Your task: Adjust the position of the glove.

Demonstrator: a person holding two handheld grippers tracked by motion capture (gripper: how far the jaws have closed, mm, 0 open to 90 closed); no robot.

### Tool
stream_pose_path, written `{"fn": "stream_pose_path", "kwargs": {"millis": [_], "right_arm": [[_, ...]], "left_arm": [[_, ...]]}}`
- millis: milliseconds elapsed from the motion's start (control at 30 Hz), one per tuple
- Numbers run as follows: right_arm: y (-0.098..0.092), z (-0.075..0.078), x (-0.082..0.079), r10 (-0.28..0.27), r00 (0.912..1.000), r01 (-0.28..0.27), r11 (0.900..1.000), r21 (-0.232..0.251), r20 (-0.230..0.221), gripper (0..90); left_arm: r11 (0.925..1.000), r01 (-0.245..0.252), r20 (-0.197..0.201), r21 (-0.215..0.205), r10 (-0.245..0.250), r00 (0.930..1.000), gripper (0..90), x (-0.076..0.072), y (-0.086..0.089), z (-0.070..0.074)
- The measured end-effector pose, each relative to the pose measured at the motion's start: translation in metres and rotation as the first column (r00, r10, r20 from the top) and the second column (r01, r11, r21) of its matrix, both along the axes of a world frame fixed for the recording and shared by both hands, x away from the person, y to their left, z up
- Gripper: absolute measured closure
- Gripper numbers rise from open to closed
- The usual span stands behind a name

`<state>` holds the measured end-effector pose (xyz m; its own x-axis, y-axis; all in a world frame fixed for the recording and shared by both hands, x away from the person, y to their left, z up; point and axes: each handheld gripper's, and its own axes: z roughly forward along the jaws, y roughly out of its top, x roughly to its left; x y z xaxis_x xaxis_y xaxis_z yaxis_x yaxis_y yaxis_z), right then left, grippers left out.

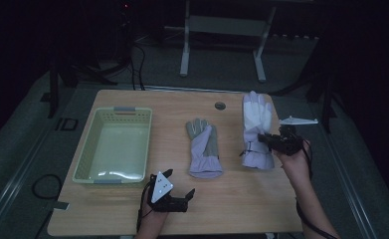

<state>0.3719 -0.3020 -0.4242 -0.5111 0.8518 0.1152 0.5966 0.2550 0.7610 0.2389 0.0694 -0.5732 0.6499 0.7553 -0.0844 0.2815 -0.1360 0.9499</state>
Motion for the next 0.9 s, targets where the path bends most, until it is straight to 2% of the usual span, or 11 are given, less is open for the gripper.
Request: {"fn": "stream_pose_path", "kwargs": {"millis": [67, 200, 367, 500, 600, 733, 900], "right_arm": [[0.012, 0.012, 0.002, 0.015, 0.9999, -0.015, 1.000, 0.012, 0.005, 81.0], [0.033, 0.027, 0.001, 0.025, 0.9995, -0.025, 1.000, 0.000, 0.018, 81.0], [0.062, 0.036, 0.001, 0.027, 0.9996, -0.027, 1.000, -0.015, 0.010, 81.0], [0.082, 0.035, 0.002, 0.034, 0.9994, -0.034, 0.999, 0.010, -0.009, 80.6], [0.096, 0.034, 0.001, 0.048, 0.9988, -0.048, 0.998, 0.031, 0.007, 80.5], [0.117, 0.031, -0.002, 0.059, 0.9982, -0.060, 0.998, 0.009, 0.006, 80.5], [0.138, 0.016, -0.001, 0.060, 0.9977, -0.059, 0.998, 0.007, -0.031, 80.1]], "left_arm": [[1.0000, 0.000, 0.002, 0.000, 0.000, 1.0000, 0.1, 0.000, 0.000, 0.000], [1.0000, 0.002, 0.001, 0.000, -0.002, 1.0000, 0.1, 0.000, 0.000, 0.000], [1.0000, 0.000, 0.002, 0.000, 0.000, 1.0000, 0.1, 0.000, 0.000, 0.000], [1.0000, 0.001, 0.005, 0.003, -0.001, 1.0000, 0.1, 0.000, 0.000, 0.000], [1.0000, 0.002, 0.005, 0.003, -0.003, 1.0000, 0.1, 0.000, 0.000, 0.000], [1.0000, 0.005, 0.000, 0.000, -0.005, 1.0000, 0.1, 0.000, 0.000, 0.000], [1.0000, 0.008, 0.004, 0.002, -0.008, 1.0000, 0.1, 0.000, 0.000, 0.000]]}}
